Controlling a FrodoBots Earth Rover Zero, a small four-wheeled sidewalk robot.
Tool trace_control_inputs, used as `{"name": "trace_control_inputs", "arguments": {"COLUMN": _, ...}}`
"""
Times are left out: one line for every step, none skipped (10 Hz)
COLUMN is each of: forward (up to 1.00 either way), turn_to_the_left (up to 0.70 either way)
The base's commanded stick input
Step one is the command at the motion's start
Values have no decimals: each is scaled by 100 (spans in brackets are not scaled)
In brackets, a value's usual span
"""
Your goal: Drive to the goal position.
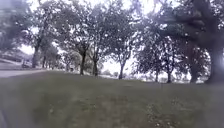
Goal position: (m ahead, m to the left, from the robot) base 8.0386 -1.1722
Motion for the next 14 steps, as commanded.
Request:
{"name": "trace_control_inputs", "arguments": {"forward": 70, "turn_to_the_left": 0}}
{"name": "trace_control_inputs", "arguments": {"forward": 70, "turn_to_the_left": 0}}
{"name": "trace_control_inputs", "arguments": {"forward": 70, "turn_to_the_left": 0}}
{"name": "trace_control_inputs", "arguments": {"forward": 70, "turn_to_the_left": 0}}
{"name": "trace_control_inputs", "arguments": {"forward": 70, "turn_to_the_left": 0}}
{"name": "trace_control_inputs", "arguments": {"forward": 70, "turn_to_the_left": 0}}
{"name": "trace_control_inputs", "arguments": {"forward": 70, "turn_to_the_left": 0}}
{"name": "trace_control_inputs", "arguments": {"forward": 70, "turn_to_the_left": 0}}
{"name": "trace_control_inputs", "arguments": {"forward": 70, "turn_to_the_left": 0}}
{"name": "trace_control_inputs", "arguments": {"forward": 70, "turn_to_the_left": 0}}
{"name": "trace_control_inputs", "arguments": {"forward": 70, "turn_to_the_left": 0}}
{"name": "trace_control_inputs", "arguments": {"forward": 70, "turn_to_the_left": 0}}
{"name": "trace_control_inputs", "arguments": {"forward": 70, "turn_to_the_left": 0}}
{"name": "trace_control_inputs", "arguments": {"forward": 70, "turn_to_the_left": 0}}
